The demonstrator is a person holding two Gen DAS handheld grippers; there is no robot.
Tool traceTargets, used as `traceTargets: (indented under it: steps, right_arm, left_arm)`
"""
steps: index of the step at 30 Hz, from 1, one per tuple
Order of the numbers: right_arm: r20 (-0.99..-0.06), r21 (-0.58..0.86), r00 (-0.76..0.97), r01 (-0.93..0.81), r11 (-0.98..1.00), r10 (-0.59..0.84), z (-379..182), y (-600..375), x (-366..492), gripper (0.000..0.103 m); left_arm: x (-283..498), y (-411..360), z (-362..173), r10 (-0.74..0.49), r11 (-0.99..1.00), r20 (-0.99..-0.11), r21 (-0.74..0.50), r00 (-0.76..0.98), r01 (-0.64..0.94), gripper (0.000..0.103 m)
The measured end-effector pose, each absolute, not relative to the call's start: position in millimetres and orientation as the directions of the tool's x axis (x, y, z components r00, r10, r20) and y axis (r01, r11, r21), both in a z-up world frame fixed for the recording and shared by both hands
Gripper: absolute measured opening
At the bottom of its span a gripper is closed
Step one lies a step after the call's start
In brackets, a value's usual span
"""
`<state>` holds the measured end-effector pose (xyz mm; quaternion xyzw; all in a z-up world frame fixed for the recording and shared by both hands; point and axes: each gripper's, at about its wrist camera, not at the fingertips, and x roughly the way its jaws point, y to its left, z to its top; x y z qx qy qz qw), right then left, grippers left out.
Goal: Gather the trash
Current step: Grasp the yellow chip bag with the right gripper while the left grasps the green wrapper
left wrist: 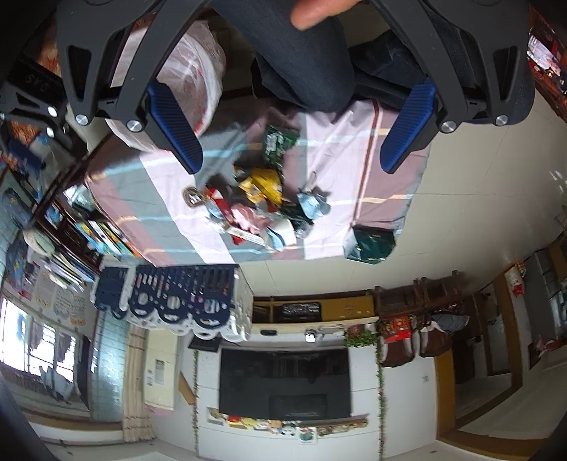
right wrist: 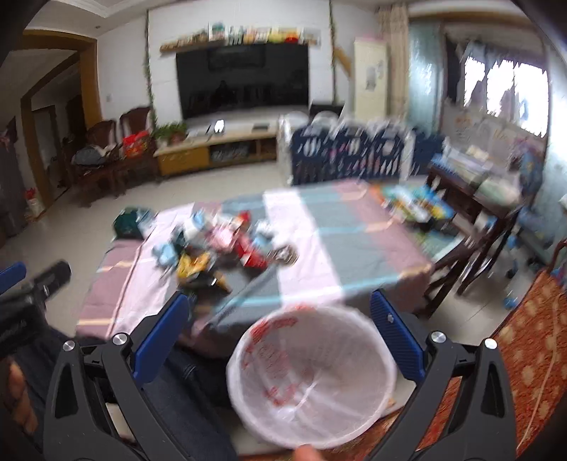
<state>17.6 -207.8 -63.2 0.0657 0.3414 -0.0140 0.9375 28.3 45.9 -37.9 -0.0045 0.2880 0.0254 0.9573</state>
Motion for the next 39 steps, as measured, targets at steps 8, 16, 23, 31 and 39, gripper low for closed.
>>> traceTargets:
  steps: [8,16,23,31,39]
  right_arm:
    - [-0.712,0.224,0.701,0.179,0.958,0.036,-111,-242,64,0.100]
    - [-0.701,0.247,0.712,0.187,0.951,0.042,-139,-235,121,0.095]
    - [-0.724,0.183,0.674,-0.019,0.983,0.148,-153,-166,200,0.095]
    - [-0.814,-0.019,0.569,-0.231,0.973,0.119,-212,-48,255,0.095]
    - [-0.819,0.008,0.558,-0.228,0.974,0.137,-234,-58,266,0.036]
  left_arm:
    - [112,126,-75,0.045,0.961,-0.652,-0.179,0.757,-0.211,0.081]
    - [199,90,-170,-0.054,0.966,-0.814,-0.189,0.578,-0.176,0.076]
    - [208,131,-238,0.056,0.895,-0.911,-0.136,0.409,-0.425,0.083]
    - [187,192,-242,0.129,0.706,-0.908,-0.199,0.399,-0.680,0.088]
    - [203,174,-246,0.056,0.776,-0.893,-0.242,0.447,-0.582,0.089]
